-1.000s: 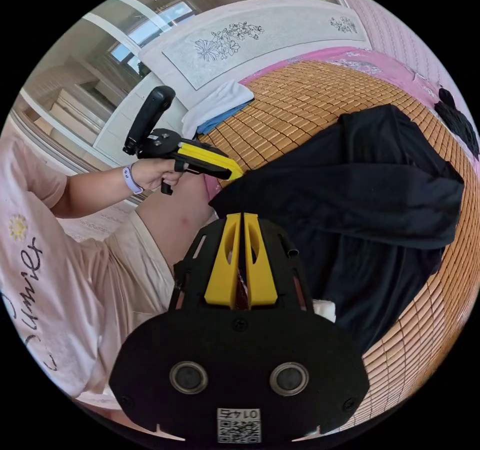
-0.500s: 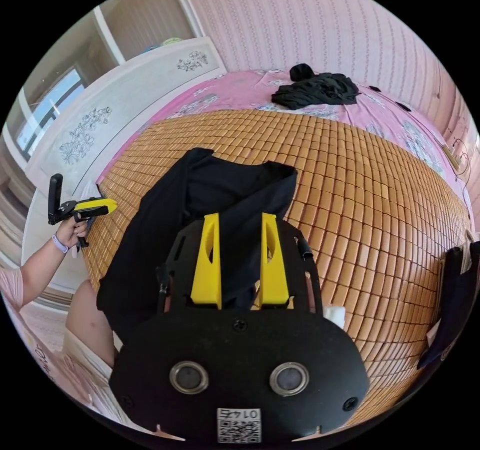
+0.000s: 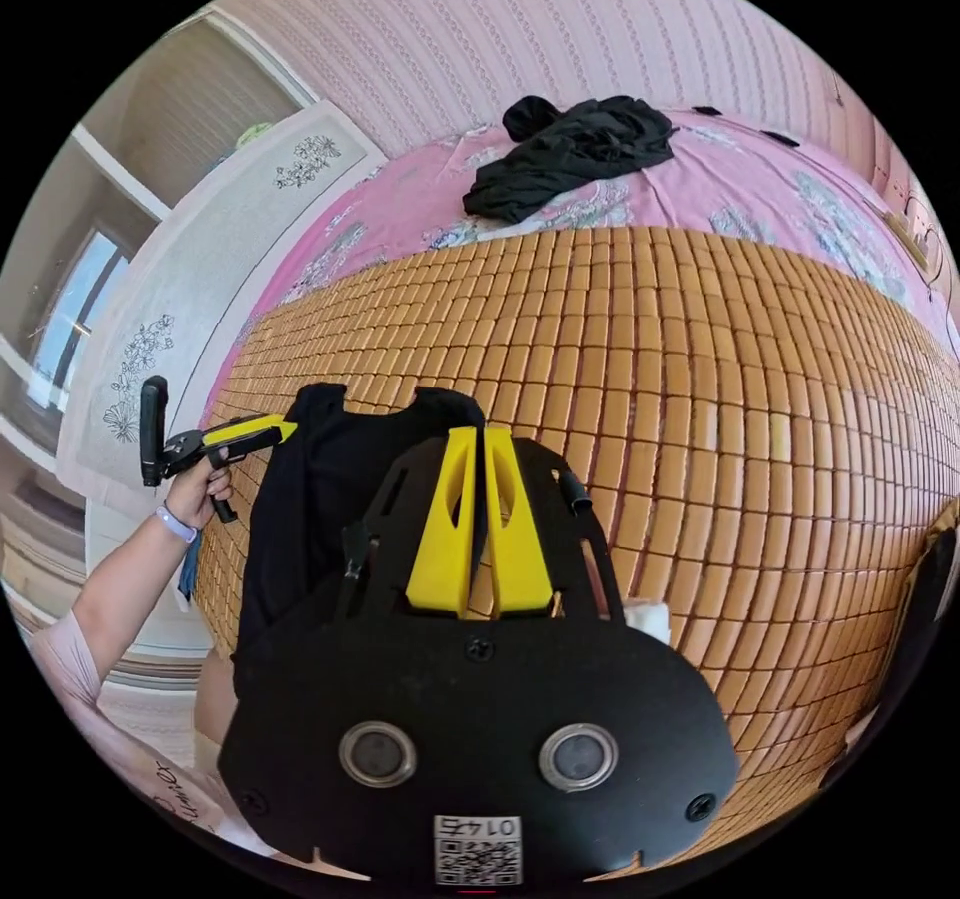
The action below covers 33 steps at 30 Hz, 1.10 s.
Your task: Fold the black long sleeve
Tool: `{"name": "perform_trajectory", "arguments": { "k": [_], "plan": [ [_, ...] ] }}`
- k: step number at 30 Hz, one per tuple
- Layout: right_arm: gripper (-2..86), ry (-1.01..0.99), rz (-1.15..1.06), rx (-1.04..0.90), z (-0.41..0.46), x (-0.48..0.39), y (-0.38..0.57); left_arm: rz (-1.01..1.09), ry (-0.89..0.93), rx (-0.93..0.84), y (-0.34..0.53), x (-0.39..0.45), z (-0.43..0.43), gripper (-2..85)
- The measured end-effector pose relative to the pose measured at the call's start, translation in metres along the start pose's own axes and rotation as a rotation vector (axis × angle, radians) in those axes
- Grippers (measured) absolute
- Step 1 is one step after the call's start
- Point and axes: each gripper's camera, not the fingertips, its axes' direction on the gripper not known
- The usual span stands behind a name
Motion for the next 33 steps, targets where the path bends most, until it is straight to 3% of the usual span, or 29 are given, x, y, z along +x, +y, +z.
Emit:
{"name": "perform_trajectory", "arguments": {
  "k": [2, 6, 10, 14, 16, 19, 25, 28, 32, 33],
  "plan": [
    [-0.5, -0.061, -0.015, 0.074, -0.031, 0.000, 0.002, 0.032, -0.045, 0.153, 0.007, 0.006, -0.029, -0.1],
    [-0.4, -0.236, -0.121, 0.175, -0.113, -0.016, 0.040, 0.167, -0.002, 0.287, 0.039, 0.014, -0.082, -0.3],
    [0.4, -0.340, -0.305, 0.103, -0.171, -0.043, 0.140, 0.304, 0.129, 0.352, 0.132, 0.018, -0.137, -0.2],
    [1.8, -0.414, -0.338, -0.109, -0.162, -0.051, 0.257, 0.222, 0.353, 0.254, 0.252, 0.011, -0.144, 0.2],
    [3.3, -0.438, -0.198, -0.230, -0.139, -0.043, 0.318, 0.143, 0.322, 0.183, 0.296, 0.011, -0.138, 0.4],
    [5.1, -0.362, -0.120, -0.235, -0.135, -0.052, 0.358, 0.007, 0.292, 0.081, 0.341, 0.014, -0.131, 1.2],
    [8.8, -0.153, -0.022, -0.128, -0.131, -0.080, 0.357, -0.110, 0.290, 0.074, 0.338, 0.044, -0.118, 4.2],
    [11.3, -0.121, 0.036, -0.165, -0.103, -0.092, 0.351, -0.118, 0.285, 0.115, 0.325, 0.065, -0.104, 5.7],
    [9.9, -0.067, 0.076, -0.246, -0.062, -0.104, 0.347, -0.150, 0.191, -0.051, 0.308, 0.089, -0.065, 7.8],
    [6.1, -0.044, 0.092, -0.256, -0.055, -0.105, 0.345, -0.148, 0.171, -0.084, 0.306, 0.092, -0.059, 7.1]
  ]
}}
